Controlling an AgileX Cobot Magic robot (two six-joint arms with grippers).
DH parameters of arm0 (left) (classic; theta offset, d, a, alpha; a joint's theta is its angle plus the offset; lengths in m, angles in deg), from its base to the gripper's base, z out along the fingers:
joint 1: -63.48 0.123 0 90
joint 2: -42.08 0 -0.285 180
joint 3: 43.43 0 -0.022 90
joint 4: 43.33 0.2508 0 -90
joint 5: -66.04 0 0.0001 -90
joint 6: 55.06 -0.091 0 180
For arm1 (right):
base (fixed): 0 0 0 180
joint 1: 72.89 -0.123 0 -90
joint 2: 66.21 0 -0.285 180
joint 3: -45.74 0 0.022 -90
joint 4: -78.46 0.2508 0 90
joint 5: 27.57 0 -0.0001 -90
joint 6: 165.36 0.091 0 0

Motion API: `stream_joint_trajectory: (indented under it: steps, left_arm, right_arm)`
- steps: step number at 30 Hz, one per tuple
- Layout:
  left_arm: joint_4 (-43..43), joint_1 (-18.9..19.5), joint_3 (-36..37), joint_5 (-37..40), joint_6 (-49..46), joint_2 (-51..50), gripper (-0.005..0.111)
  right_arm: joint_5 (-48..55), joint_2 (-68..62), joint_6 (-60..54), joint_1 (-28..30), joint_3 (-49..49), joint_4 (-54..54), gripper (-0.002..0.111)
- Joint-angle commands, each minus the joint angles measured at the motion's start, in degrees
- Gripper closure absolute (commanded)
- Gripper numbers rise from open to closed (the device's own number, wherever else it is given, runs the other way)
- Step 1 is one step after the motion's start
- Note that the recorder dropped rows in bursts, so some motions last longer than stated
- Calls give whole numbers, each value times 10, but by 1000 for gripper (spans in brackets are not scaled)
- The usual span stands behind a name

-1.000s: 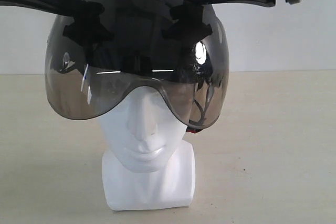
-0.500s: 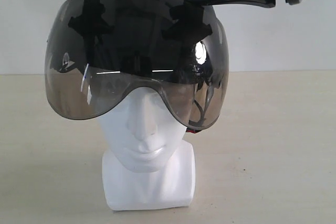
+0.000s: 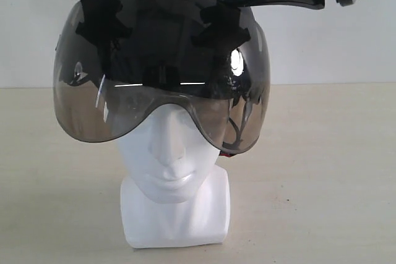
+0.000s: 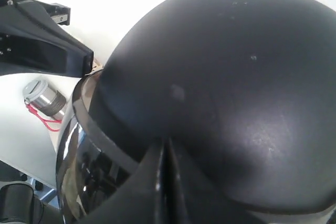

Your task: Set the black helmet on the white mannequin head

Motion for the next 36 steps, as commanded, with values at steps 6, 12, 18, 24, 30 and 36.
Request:
stream_joint_trajectory:
  steps: [6, 12, 18, 24, 30, 36]
  left_arm:
    - [0, 0, -1, 58, 3, -1, 102]
    - [0, 0, 14, 60, 3, 1, 102]
    - [0, 0, 35, 60, 3, 1, 102]
    - [0, 0, 36, 60, 3, 9, 102]
    - [0, 0, 51, 60, 5, 23, 102]
    - [-3, 0, 74, 60, 5, 37, 102]
  right_arm:
    - [31, 1, -6, -2, -1, -12, 108]
    - [49, 1, 1, -2, -1, -12, 108]
    - [66, 1, 8, -2, -1, -12, 108]
    - [79, 1, 9, -2, -1, -12, 108]
    - [88, 1, 9, -2, -1, -13, 108]
    - [92, 1, 9, -5, -1, -14, 108]
